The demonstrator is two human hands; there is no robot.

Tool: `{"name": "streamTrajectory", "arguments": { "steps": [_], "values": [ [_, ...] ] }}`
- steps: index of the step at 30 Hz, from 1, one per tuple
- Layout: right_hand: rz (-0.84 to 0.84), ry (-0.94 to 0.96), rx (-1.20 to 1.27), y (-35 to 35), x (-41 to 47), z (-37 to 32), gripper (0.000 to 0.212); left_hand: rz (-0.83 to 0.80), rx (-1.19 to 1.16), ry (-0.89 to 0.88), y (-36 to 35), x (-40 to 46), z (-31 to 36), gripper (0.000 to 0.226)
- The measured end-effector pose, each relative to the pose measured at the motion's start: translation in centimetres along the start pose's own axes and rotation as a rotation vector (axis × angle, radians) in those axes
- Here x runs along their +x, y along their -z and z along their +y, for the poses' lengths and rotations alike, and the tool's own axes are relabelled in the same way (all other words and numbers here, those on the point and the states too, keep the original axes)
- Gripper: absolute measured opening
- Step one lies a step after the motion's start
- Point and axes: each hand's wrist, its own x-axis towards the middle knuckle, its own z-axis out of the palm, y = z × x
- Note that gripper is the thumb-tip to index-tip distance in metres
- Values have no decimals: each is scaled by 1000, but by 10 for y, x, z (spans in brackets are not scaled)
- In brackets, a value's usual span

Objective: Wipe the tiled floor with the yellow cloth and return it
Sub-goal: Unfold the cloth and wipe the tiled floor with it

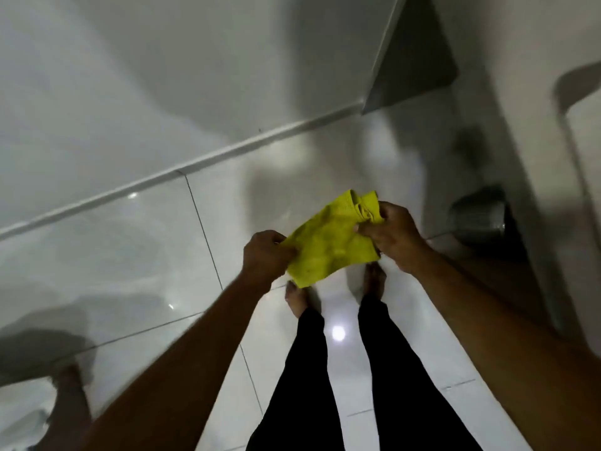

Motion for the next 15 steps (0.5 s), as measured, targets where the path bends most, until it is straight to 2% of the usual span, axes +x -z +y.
{"name": "streamTrajectory", "arguments": {
  "steps": [3, 6, 9, 15],
  "values": [
    [70, -50, -154, -24, 65, 81, 29, -77, 162, 5, -67, 85, -62, 21],
    [103, -79, -306, -47, 127, 163, 25, -140, 272, 14, -132, 165, -122, 12],
    [138, -108, -420, -64, 187, 245, 20, -160, 340, 11, -198, 243, -177, 12],
    [149, -141, -591, -96, 283, 342, 16, -191, 461, 8, -265, 338, -241, 18]
  ]
}}
